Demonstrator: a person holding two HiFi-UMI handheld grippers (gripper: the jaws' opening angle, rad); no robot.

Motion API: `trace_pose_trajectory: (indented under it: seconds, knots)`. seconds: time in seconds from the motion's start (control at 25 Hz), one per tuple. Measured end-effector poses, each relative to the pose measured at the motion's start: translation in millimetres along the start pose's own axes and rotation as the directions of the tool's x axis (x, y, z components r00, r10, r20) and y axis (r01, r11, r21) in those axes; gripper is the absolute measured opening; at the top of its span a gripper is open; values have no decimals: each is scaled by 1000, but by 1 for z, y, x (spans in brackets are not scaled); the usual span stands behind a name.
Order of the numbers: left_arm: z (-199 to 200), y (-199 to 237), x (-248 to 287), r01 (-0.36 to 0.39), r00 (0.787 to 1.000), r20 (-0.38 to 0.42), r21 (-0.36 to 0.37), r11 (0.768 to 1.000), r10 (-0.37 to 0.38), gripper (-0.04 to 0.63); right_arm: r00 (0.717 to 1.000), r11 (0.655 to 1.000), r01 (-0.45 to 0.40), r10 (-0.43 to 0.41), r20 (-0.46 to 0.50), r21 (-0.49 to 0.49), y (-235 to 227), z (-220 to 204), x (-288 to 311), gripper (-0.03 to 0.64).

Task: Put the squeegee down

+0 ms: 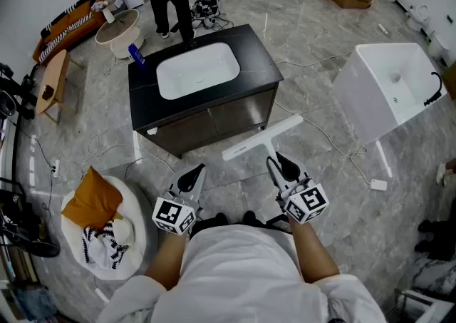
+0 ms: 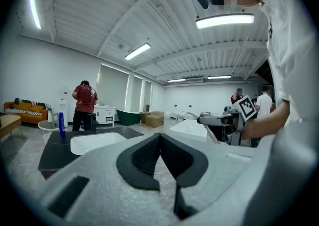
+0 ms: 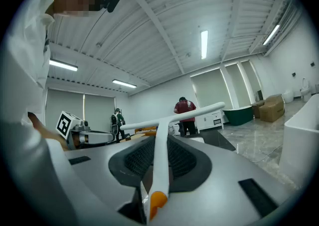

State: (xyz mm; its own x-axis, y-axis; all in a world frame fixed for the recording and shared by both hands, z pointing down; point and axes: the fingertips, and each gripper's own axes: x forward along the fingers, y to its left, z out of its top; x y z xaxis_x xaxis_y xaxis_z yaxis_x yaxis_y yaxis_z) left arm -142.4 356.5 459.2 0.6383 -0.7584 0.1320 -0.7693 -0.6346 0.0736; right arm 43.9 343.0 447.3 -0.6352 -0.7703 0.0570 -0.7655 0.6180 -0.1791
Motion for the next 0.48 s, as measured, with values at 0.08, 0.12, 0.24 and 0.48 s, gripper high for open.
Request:
trace_pose_trajectory:
  seconds: [0.08,0.12,0.24,0.48]
  knots:
    - [2,3,-8,-36,999,13,3,999,36,11,1000,999,24,-24,5,-31,7,1,-6,84]
    - [3,4,-12,-52,998,23,6,999,52,11,999,998,36,-36,8,-47,9,2,-7,84]
    - [0,7,-22,-80,996,43,12,997,79,11,998,995,64,-63,17,-73,14,1,-6,84]
    - [-10,7,-35,-73,996,44,-24,997,74,11,996,991,84,-82,22,-104,26,2,-12,84]
